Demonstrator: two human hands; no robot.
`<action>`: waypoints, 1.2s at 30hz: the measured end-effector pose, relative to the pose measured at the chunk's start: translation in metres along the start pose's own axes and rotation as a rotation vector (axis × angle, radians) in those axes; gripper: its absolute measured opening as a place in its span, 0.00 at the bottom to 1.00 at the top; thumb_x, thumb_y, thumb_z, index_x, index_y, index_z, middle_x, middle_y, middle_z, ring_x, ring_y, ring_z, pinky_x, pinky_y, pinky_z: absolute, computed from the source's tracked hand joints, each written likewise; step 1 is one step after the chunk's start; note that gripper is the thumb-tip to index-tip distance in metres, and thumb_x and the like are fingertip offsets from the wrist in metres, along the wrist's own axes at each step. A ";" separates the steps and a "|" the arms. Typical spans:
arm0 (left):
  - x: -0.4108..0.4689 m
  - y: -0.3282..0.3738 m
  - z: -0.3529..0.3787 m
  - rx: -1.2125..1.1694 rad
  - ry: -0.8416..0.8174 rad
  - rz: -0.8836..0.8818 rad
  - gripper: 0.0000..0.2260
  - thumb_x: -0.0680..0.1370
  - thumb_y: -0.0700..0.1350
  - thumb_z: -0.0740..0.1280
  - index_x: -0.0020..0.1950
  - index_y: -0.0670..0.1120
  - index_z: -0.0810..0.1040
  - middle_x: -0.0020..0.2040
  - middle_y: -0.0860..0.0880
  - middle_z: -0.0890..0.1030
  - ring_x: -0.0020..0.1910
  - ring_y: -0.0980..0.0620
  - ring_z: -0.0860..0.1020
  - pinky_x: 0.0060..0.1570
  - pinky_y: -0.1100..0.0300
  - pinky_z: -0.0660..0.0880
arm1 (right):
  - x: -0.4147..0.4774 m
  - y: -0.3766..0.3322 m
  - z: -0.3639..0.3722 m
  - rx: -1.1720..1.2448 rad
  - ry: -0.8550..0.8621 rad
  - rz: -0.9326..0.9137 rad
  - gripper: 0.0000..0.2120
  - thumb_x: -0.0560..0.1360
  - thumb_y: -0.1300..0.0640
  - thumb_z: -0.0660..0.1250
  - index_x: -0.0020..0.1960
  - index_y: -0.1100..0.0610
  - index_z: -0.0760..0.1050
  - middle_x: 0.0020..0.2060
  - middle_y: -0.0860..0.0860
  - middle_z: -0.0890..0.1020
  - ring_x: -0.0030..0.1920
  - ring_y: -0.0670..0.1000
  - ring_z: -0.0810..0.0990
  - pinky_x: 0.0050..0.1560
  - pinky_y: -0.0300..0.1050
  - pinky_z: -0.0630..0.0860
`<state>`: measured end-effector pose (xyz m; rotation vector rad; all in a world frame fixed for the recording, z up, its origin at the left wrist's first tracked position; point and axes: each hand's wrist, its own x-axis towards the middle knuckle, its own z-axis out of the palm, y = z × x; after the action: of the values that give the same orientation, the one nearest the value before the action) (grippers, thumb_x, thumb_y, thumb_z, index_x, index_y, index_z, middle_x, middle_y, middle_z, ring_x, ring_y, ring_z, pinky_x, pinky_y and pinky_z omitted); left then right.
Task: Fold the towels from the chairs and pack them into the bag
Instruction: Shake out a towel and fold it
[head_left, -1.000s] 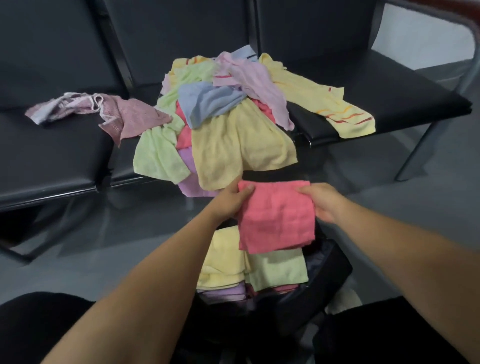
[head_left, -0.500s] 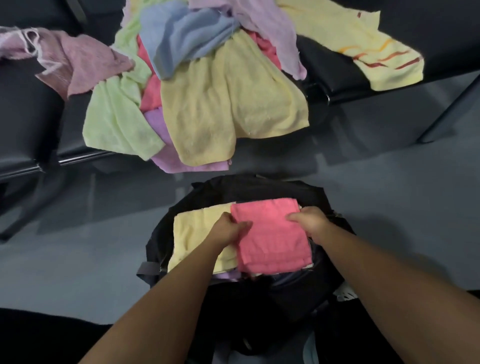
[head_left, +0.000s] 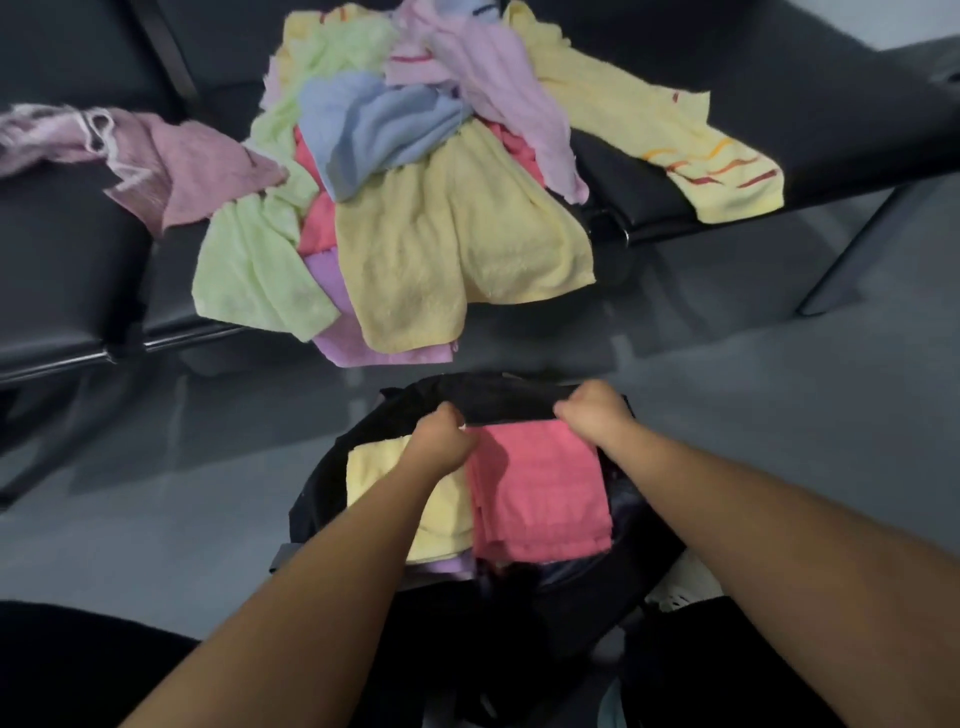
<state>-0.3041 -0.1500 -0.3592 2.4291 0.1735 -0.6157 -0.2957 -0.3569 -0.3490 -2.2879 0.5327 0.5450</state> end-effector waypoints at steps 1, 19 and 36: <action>-0.003 0.011 -0.020 0.021 -0.019 0.064 0.08 0.78 0.45 0.68 0.50 0.40 0.79 0.43 0.46 0.80 0.45 0.47 0.78 0.43 0.57 0.70 | -0.004 -0.022 -0.012 0.044 -0.020 -0.045 0.08 0.75 0.59 0.69 0.38 0.61 0.76 0.34 0.56 0.77 0.41 0.57 0.77 0.31 0.41 0.66; 0.006 0.044 -0.254 -0.071 0.549 0.187 0.04 0.78 0.44 0.68 0.50 0.44 0.78 0.46 0.48 0.80 0.48 0.46 0.78 0.44 0.56 0.70 | -0.017 -0.254 -0.094 0.015 0.215 -0.576 0.14 0.75 0.62 0.70 0.58 0.70 0.77 0.51 0.64 0.82 0.42 0.55 0.74 0.36 0.45 0.69; 0.050 0.077 -0.282 -0.848 0.520 0.389 0.12 0.72 0.48 0.68 0.43 0.39 0.77 0.39 0.44 0.74 0.40 0.49 0.71 0.43 0.53 0.68 | 0.064 -0.296 -0.094 0.034 0.356 -0.812 0.10 0.77 0.61 0.65 0.50 0.50 0.84 0.53 0.58 0.78 0.51 0.58 0.78 0.45 0.44 0.70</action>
<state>-0.1303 -0.0435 -0.1440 1.6631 0.1285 0.2508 -0.0691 -0.2428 -0.1594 -2.3242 -0.2462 -0.2693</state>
